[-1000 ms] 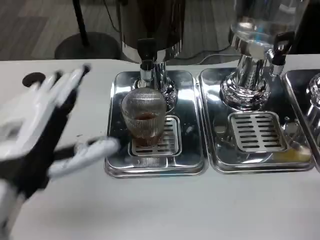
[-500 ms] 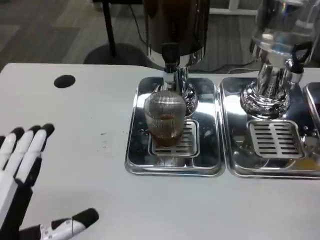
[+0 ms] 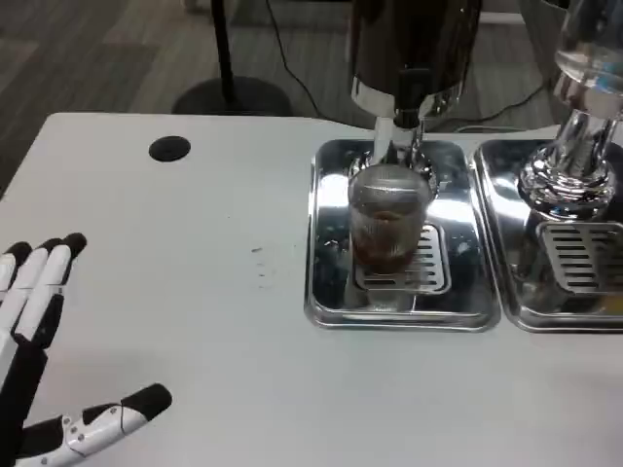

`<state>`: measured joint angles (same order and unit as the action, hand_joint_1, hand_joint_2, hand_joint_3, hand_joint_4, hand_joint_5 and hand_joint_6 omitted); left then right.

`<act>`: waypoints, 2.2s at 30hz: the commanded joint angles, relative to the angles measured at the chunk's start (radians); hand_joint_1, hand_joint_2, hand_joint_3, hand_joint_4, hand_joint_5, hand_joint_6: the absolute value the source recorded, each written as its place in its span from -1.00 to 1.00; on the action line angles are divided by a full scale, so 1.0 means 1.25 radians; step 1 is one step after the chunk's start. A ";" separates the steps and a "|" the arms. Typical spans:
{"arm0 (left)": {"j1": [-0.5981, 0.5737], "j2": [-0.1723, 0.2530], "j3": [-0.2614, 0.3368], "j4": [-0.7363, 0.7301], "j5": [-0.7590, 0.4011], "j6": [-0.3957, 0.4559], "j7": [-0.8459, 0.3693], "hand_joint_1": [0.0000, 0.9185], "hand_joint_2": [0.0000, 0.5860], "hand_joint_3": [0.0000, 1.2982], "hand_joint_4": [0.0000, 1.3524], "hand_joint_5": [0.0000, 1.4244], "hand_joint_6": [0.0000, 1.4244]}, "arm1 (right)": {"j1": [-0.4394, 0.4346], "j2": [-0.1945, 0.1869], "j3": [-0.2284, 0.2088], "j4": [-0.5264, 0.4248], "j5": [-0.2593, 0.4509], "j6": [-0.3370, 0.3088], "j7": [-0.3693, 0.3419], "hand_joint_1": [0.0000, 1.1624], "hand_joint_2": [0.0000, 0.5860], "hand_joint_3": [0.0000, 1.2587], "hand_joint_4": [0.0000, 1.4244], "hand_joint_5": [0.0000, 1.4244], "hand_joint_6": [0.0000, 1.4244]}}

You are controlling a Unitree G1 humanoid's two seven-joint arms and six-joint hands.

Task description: Grasp the cup under the faucet to collect the drink, then remove the cup.

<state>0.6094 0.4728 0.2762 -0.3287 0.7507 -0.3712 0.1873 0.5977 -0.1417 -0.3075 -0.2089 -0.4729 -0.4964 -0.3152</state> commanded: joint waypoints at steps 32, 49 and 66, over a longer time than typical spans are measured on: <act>-0.102 0.023 -0.041 0.040 0.002 0.030 -0.063 -1.00 -0.83 -0.96 -1.00 -1.00 -1.00 | -0.010 -0.010 -0.017 0.004 0.005 0.010 -0.008 0.12 0.56 -0.69 -0.70 -0.80 -0.91; -0.019 0.023 0.029 -0.026 -0.039 0.023 -0.065 -1.00 -0.83 -0.96 -1.00 -1.00 -1.00 | -0.199 -0.087 0.094 0.161 0.008 0.015 0.058 0.23 -0.07 -0.83 -0.79 -0.81 -0.86; 0.061 0.004 0.089 -0.067 -0.061 0.007 -0.061 -1.00 -0.82 -0.96 -1.00 -1.00 -1.00 | -0.357 -0.127 0.194 0.303 0.020 0.015 0.088 0.36 -0.29 -0.91 -0.87 -0.83 -0.76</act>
<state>0.6707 0.4860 0.3748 -0.3947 0.6774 -0.3548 0.1136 0.1789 -0.2875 -0.0730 0.1463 -0.4615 -0.4740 -0.2089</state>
